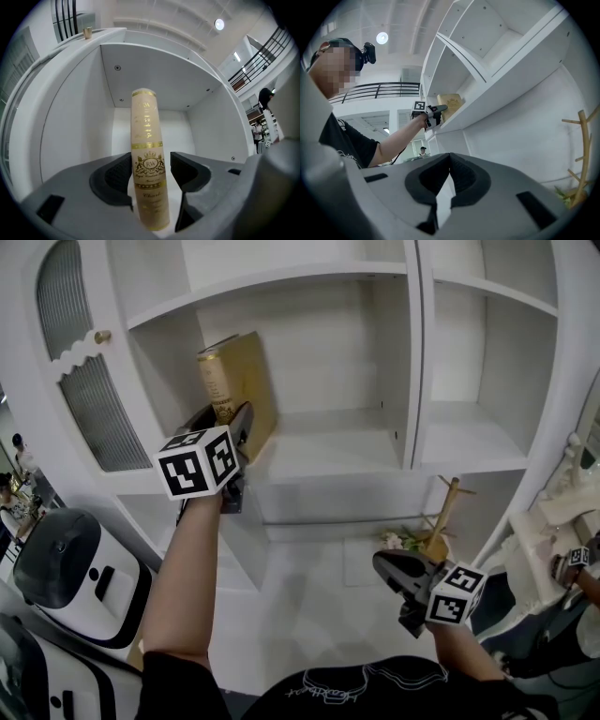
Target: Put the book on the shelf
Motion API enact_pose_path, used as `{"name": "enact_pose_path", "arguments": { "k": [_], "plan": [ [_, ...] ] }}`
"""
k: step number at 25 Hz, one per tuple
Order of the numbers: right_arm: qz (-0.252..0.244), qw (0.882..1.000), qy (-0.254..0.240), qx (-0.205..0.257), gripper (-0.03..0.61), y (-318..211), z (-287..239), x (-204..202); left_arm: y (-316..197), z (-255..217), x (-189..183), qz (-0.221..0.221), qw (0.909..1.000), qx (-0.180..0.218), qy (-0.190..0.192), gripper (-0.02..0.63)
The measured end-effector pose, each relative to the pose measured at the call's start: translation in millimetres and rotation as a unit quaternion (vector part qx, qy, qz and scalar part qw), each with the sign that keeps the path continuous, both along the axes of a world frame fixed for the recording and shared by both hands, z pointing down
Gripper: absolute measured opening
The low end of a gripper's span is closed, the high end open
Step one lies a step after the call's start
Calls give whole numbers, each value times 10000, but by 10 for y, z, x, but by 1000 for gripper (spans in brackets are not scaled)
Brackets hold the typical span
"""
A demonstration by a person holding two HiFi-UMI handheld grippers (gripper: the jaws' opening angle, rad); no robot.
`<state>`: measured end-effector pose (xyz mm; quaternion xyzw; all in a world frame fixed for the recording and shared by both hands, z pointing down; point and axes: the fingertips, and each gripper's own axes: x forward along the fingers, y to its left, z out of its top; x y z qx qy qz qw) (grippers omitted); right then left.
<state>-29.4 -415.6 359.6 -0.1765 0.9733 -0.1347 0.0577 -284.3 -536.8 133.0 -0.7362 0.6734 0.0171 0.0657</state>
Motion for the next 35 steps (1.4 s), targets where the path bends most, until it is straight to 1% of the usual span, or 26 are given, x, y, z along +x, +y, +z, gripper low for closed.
{"name": "enact_pose_path", "arguments": {
  "k": [2, 5, 9, 13, 16, 18, 21, 23, 24, 27, 31, 33, 35],
  "plan": [
    [5, 10000, 9, 25, 6, 55, -21, -4, 88, -5, 33, 65, 9999, 58, -76, 245],
    [-10, 9999, 73, 119, 6, 148, -65, -30, 278, 3, 42, 34, 9995, 175, -262, 244],
    [-63, 9995, 146, 258, 6, 327, -148, -67, 612, 62, 38, 33, 9992, 291, -288, 244],
    [-126, 9990, 168, 396, 6, 511, -233, -119, 1045, 261, 215, 470, 9983, 307, -184, 243],
    [-165, 9987, 196, 435, 6, 645, -256, -161, 1357, 552, 457, 966, 9950, 149, -189, 242],
    [-181, 9986, 195, 447, 6, 736, -271, -187, 1571, 755, 663, 1453, 9893, 54, -122, 241],
    [-209, 9986, 177, 445, 6, 871, -278, -226, 1906, 1035, 991, 2239, 9746, -37, 51, 233],
    [-233, 9987, 176, 419, 6, 967, -260, -252, 2119, 1226, 1172, 2601, 9654, -109, 175, 214],
    [-240, 9987, 177, 402, 6, 1011, -248, -264, 2217, 1320, 1248, 2743, 9612, -146, 253, 193],
    [-231, 9990, 171, 343, 6, 1132, -203, -286, 2469, 1611, 1420, 3067, 9495, -305, 592, 136],
    [-235, 9992, 139, 291, 6, 1285, -135, -308, 2696, 1936, 1496, 3230, 9384, -518, 1119, 69],
    [-249, 9993, 129, 262, 6, 1362, -96, -315, 2808, 2042, 1547, 3361, 9323, -559, 1215, 9],
    [-250, 9994, 114, 216, 6, 1437, -60, -317, 2920, 2090, 1584, 3448, 9286, -520, 1272, 5]
  ]
}}
